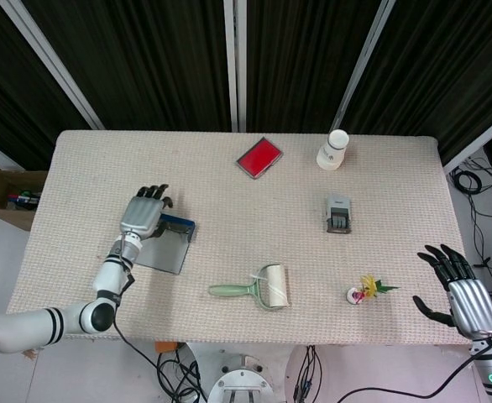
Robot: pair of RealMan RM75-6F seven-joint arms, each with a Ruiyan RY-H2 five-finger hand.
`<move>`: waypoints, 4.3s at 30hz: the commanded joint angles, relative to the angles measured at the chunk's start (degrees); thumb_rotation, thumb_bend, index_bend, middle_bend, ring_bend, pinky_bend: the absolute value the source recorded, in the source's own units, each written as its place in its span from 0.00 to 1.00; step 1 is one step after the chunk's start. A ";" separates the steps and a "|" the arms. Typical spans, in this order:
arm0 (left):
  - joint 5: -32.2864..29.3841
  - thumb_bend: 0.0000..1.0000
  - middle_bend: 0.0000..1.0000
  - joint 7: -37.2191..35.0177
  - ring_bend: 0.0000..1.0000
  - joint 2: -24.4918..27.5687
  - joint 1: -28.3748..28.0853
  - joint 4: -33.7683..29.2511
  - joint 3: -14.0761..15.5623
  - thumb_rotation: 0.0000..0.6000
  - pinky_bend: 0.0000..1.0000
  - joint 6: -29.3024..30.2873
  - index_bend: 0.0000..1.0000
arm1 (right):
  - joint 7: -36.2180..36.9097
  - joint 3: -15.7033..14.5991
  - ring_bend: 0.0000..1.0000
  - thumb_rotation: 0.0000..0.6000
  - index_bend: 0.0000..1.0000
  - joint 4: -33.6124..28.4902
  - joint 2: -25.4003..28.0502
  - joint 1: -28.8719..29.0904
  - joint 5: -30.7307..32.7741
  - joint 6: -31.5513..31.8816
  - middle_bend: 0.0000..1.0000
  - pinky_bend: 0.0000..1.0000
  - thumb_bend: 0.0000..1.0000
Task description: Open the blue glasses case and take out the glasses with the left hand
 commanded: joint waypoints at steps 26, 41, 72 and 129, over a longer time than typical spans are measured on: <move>-5.35 0.42 0.07 4.22 0.06 -3.22 -2.24 2.97 -0.48 1.00 0.11 -1.02 0.43 | 1.93 -0.02 0.00 1.00 0.18 1.76 -0.51 -0.62 0.51 0.51 0.13 0.11 0.20; -5.59 0.45 0.10 2.84 0.06 -3.71 -2.38 4.36 -0.92 1.00 0.11 -1.31 0.52 | 1.69 0.12 0.00 1.00 0.18 1.52 -0.41 -0.47 0.73 0.15 0.13 0.11 0.20; 24.35 0.45 0.14 -15.31 0.06 -28.89 2.80 42.31 -2.67 1.00 0.11 17.02 0.52 | 1.03 0.21 0.00 1.00 0.18 0.83 -0.14 -0.57 1.06 0.00 0.13 0.11 0.20; 12.10 0.42 0.11 -2.56 0.06 -10.72 8.69 9.83 -2.44 1.00 0.11 3.77 0.52 | 1.67 0.19 0.00 1.00 0.18 1.57 -0.50 0.14 0.65 -0.43 0.13 0.11 0.20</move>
